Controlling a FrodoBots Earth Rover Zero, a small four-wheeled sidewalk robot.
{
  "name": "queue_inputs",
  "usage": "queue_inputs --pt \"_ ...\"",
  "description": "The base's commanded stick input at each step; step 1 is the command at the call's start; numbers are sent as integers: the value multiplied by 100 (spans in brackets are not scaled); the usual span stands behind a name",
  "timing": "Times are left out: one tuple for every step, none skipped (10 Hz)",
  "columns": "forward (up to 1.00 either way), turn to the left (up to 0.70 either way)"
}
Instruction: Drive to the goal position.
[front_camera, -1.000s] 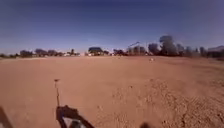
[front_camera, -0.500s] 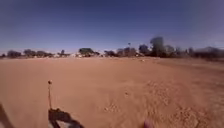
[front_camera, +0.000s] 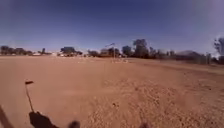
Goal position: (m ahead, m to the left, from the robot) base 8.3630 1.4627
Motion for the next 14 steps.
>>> queue_inputs --pt "70 0" --pt "70 0" --pt "70 0" --pt "70 0" --pt "70 0" --pt "70 0" --pt "70 0" --pt "70 0" --pt "70 0" --pt "70 0" --pt "70 0" --pt "70 0" --pt "70 0" --pt "70 0"
